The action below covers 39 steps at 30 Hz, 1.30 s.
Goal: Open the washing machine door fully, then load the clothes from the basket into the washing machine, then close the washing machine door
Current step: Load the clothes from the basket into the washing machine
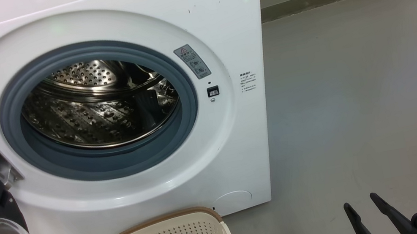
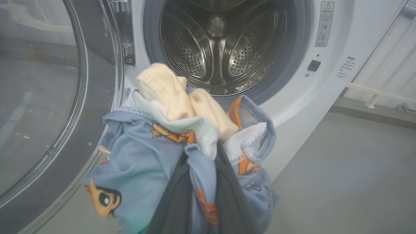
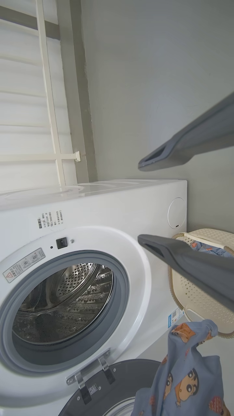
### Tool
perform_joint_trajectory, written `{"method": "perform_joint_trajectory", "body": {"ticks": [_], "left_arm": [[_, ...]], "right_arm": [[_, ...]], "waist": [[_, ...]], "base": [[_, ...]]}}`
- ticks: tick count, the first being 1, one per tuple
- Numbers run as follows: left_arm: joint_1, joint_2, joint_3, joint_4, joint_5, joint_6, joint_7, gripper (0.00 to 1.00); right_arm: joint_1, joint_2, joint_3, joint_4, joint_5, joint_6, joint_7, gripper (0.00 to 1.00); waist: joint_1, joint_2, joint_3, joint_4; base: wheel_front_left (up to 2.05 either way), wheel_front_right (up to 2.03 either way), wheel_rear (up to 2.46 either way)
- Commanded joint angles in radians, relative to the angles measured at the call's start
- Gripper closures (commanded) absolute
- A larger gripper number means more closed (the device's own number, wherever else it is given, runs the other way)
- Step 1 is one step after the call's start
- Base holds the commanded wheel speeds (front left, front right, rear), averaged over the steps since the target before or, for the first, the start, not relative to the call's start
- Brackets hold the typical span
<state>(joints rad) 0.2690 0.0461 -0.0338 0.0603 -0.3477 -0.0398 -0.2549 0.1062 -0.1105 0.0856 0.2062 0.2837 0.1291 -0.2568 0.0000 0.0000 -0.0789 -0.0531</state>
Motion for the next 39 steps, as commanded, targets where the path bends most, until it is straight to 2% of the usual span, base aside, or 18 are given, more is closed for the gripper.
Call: {"method": "perform_joint_trajectory", "body": {"ticks": [1, 16, 24, 34, 39], "left_arm": [[-0.024, 0.004, 0.029, -0.031, 0.004, 0.005, -0.007, 1.0], [-0.055, 0.004, 0.02, -0.022, -0.004, -0.006, -0.007, 1.0], [-0.138, 0.004, 0.024, -0.001, -0.009, -0.017, -0.007, 1.0], [-0.301, 0.005, 0.05, 0.063, -0.006, -0.019, -0.007, 1.0], [-0.436, 0.034, 0.073, 0.099, 0.013, -0.027, -0.007, 1.0]], "right_arm": [[-0.012, -0.008, 0.02, -0.025, 0.0, 0.002, -0.005, 0.0], [-0.021, -0.001, 0.025, -0.027, 0.0, 0.002, -0.005, 0.0], [-0.04, 0.01, 0.036, -0.029, 0.001, 0.002, -0.005, 0.0], [-0.066, 0.029, 0.039, -0.033, 0.002, 0.002, -0.005, 0.0], [-0.11, 0.039, 0.05, -0.038, 0.001, 0.002, -0.005, 0.0]], "waist": [[0.0, 0.0, 0.0, 0.0], [0.0, 0.0, 0.015, -0.005], [0.0, 0.0, 0.053, -0.034], [0.0, 0.0, 0.139, -0.081], [0.0, 0.0, 0.216, -0.111]], "base": [[0.0, 0.0, 0.0], [0.0, 0.0, 0.0], [0.0, 0.0, 0.0], [0.0, 0.0, 0.0], [0.0, 0.0, 0.0]]}}
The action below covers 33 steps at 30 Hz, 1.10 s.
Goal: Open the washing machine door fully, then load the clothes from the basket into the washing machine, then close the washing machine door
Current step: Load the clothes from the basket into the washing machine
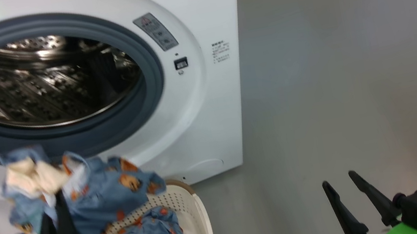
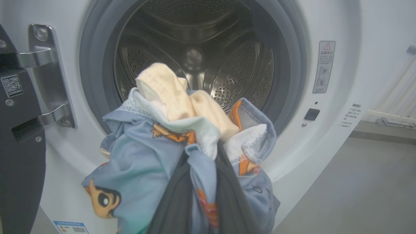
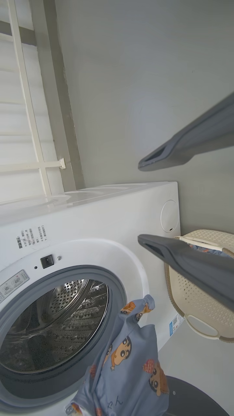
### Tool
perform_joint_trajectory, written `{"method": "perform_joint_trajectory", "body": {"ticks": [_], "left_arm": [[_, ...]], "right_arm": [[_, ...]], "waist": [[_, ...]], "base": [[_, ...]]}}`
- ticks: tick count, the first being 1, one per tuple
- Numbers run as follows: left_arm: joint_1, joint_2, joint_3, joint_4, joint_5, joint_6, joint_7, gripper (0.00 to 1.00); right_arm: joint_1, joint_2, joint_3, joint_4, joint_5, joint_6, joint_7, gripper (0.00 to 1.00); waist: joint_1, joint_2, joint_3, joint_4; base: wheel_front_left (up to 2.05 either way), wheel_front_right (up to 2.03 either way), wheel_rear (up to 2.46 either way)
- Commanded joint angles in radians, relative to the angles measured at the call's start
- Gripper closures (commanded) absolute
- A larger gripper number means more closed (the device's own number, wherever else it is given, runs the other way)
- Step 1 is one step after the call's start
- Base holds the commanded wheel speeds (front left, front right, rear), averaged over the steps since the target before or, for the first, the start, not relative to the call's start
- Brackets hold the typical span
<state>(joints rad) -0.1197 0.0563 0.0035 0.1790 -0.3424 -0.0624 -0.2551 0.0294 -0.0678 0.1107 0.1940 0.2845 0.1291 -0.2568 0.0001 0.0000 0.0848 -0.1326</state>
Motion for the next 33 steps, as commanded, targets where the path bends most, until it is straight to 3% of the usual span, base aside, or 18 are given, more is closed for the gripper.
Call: {"method": "perform_joint_trajectory", "body": {"ticks": [1, 16, 27, 33], "left_arm": [[-0.076, 0.032, 0.04, -0.011, 0.01, -0.006, -0.007, 1.0], [-0.484, 0.187, 0.098, 0.23, 0.052, -0.008, -0.007, 1.0], [-0.661, 0.21, 0.164, 0.418, 0.026, -0.02, -0.007, 1.0], [-0.785, 0.249, 0.182, 0.493, 0.051, -0.027, -0.007, 1.0]], "right_arm": [[-0.044, -0.001, 0.026, -0.027, 0.001, 0.002, -0.005, 0.0], [-0.121, 0.016, 0.069, -0.015, 0.014, 0.002, -0.005, 0.0], [-0.149, 0.017, 0.108, -0.014, 0.03, 0.002, -0.005, 0.0], [-0.169, 0.017, 0.131, -0.015, 0.028, 0.002, -0.005, 0.0]], "waist": [[-0.0001, 0.0, 0.068, -0.039], [-0.0001, 0.0, 0.203, -0.133], [-0.0001, 0.0, 0.265, -0.175], [-0.0001, 0.0, 0.329, -0.195]], "base": [[0.0, 0.0, 0.0], [0.0, 0.0, 0.0], [0.0, 0.0, 0.0], [0.0, 0.0, 0.0]]}}
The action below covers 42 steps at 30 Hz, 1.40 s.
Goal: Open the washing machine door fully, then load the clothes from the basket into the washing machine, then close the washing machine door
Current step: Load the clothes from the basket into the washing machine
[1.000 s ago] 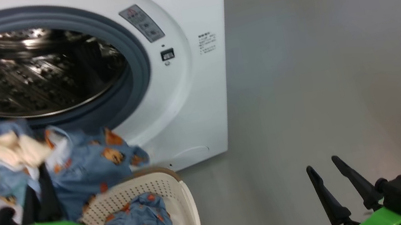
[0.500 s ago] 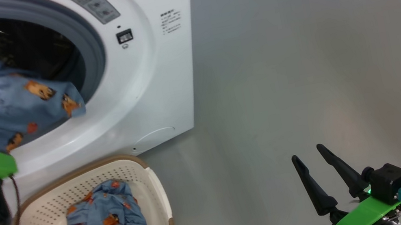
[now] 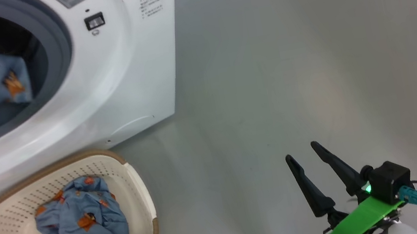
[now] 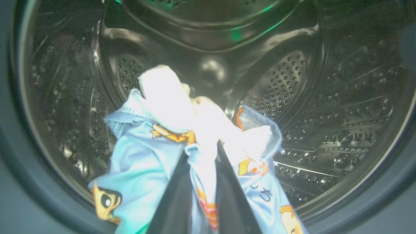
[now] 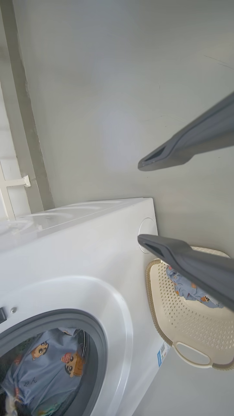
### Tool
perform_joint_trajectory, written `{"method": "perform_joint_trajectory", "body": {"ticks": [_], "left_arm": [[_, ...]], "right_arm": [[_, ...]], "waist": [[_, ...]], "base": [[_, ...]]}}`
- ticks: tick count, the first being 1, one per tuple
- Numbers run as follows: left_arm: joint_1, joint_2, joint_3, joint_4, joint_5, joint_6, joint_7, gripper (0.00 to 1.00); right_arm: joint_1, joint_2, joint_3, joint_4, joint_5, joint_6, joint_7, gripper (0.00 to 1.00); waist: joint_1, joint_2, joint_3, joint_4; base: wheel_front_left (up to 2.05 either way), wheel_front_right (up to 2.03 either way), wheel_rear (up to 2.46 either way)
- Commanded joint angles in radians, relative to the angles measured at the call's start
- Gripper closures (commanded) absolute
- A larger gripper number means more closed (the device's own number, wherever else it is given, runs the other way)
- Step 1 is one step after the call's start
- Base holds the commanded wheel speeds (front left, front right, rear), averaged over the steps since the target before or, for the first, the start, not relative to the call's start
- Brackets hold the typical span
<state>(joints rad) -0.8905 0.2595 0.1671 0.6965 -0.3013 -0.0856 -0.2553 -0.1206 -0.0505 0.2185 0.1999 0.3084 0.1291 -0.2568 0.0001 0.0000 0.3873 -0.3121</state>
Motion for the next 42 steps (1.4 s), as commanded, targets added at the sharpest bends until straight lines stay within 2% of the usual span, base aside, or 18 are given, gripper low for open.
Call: {"method": "perform_joint_trajectory", "body": {"ticks": [1, 15, 19, 23, 35, 36, 37, 38, 39, 42], "left_arm": [[-0.032, 0.051, 0.016, -0.02, 0.019, -0.007, -0.006, 1.0], [-0.22, 0.084, 0.019, 0.039, 0.093, -0.02, -0.006, 1.0], [-0.258, 0.106, 0.035, 0.045, 0.108, -0.011, -0.006, 1.0], [-0.316, 0.101, 0.062, 0.018, 0.103, -0.006, -0.006, 1.0], [-0.41, 0.125, 0.032, 0.047, 0.175, -0.006, -0.006, 1.0], [-0.42, 0.127, 0.023, 0.064, 0.187, -0.006, -0.006, 0.86], [-0.423, 0.126, 0.017, 0.087, 0.192, -0.005, -0.006, 0.64], [-0.427, 0.123, 0.008, 0.117, 0.198, -0.004, -0.006, 0.3], [-0.433, 0.122, -0.003, 0.142, 0.205, -0.004, -0.006, 0.02], [-0.46, 0.119, -0.025, 0.223, 0.221, 0.009, 0.006, 0.0]], "right_arm": [[-0.022, 0.0, 0.027, -0.022, 0.005, 0.002, -0.005, 0.0], [-0.06, 0.0, 0.057, -0.049, 0.03, 0.002, -0.005, 0.0], [-0.065, 0.0, 0.055, -0.055, 0.03, 0.002, -0.005, 0.0], [-0.072, 0.0, 0.042, -0.069, 0.03, 0.002, -0.005, 0.0], [-0.085, 0.0, 0.046, -0.089, 0.045, 0.002, -0.005, 0.0], [-0.083, 0.0, 0.042, -0.091, 0.053, 0.002, -0.005, 0.0], [-0.08, 0.0, 0.04, -0.09, 0.055, 0.002, -0.005, 0.0], [-0.078, 0.0, 0.038, -0.088, 0.056, 0.002, -0.005, 0.0], [-0.076, 0.0, 0.037, -0.085, 0.058, 0.002, -0.005, 0.0], [-0.074, 0.0, 0.037, -0.081, 0.064, 0.002, -0.005, 0.0]], "waist": [[-0.0001, 0.0, 0.038, -0.017], [-0.0001, 0.0, 0.177, -0.042], [-0.0001, 0.0, 0.207, -0.048], [-0.0001, 0.0, 0.248, -0.047], [-0.0001, 0.0, 0.327, -0.065], [-0.0001, 0.0, 0.329, -0.067], [-0.0001, 0.0, 0.328, -0.067], [-0.0001, 0.0, 0.325, -0.066], [-0.0001, 0.0, 0.322, -0.065], [-0.0001, 0.0, 0.309, -0.063]], "base": [[0.0, 0.0, 0.0], [0.0, 0.0, 0.0], [0.0, 0.0, 0.0], [0.0, 0.0, 0.0], [0.0, 0.0, 0.0], [0.0, 0.0, 0.0], [0.0, 0.0, 0.0], [0.0, 0.0, 0.0], [0.0, 0.0, 0.0], [0.0, 0.0, 0.0]]}}
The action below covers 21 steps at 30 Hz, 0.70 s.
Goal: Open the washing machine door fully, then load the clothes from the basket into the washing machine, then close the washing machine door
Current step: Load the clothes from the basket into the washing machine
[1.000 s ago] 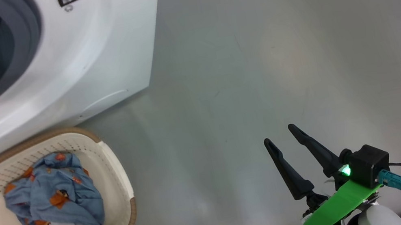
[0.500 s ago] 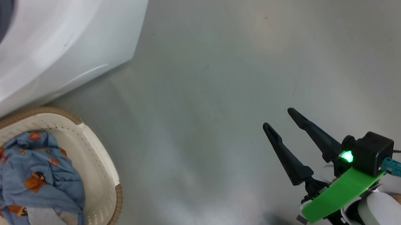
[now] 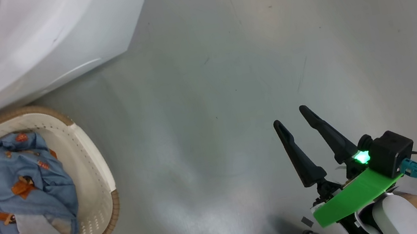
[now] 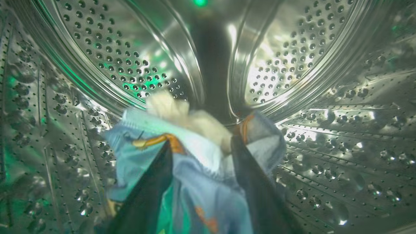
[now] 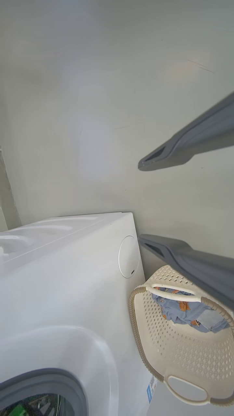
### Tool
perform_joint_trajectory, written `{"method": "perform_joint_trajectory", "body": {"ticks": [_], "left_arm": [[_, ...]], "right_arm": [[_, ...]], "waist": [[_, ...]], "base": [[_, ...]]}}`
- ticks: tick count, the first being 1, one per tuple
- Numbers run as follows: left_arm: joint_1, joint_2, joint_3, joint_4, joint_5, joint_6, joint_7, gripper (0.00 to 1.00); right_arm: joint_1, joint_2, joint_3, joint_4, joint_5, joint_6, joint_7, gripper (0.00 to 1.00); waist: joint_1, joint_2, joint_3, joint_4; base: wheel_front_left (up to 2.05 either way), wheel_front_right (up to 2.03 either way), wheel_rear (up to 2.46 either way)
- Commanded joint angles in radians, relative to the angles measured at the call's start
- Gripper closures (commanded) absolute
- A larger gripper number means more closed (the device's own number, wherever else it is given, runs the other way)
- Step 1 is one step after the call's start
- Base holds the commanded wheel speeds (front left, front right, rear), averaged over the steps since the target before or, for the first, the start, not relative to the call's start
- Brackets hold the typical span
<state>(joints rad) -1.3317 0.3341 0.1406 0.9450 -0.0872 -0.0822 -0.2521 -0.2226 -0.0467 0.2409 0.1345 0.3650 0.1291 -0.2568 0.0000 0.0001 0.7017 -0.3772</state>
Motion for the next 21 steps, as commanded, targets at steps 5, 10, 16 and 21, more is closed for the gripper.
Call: {"method": "perform_joint_trajectory", "body": {"ticks": [5, 10, 16, 21], "left_arm": [[-0.062, 0.038, -0.013, 0.08, 0.014, 0.036, 0.024, 0.0], [-0.07, 0.016, -0.009, 0.148, 0.002, 0.073, 0.018, 0.0], [-0.002, -0.018, 0.001, 0.159, -0.019, 0.094, -0.006, 0.0], [0.08, -0.065, 0.022, 0.088, -0.046, 0.109, -0.009, 0.0]], "right_arm": [[0.026, -0.004, 0.019, -0.012, 0.012, 0.002, -0.005, 0.0], [0.03, -0.004, 0.004, -0.003, 0.01, 0.002, -0.005, 0.0], [0.027, -0.004, 0.009, 0.01, 0.009, 0.002, -0.005, 0.0], [0.022, -0.004, 0.027, 0.025, 0.013, 0.002, -0.005, 0.0]], "waist": [[0.0, -0.0001, -0.03, 0.009], [0.0, -0.0001, -0.057, 0.031], [0.0, -0.0001, -0.118, 0.056], [0.0, -0.0001, -0.18, 0.075]], "base": [[0.0, 0.0, 0.0], [0.0, 0.0, 0.0], [0.0, 0.0, 0.0], [0.0, 0.0, 0.0]]}}
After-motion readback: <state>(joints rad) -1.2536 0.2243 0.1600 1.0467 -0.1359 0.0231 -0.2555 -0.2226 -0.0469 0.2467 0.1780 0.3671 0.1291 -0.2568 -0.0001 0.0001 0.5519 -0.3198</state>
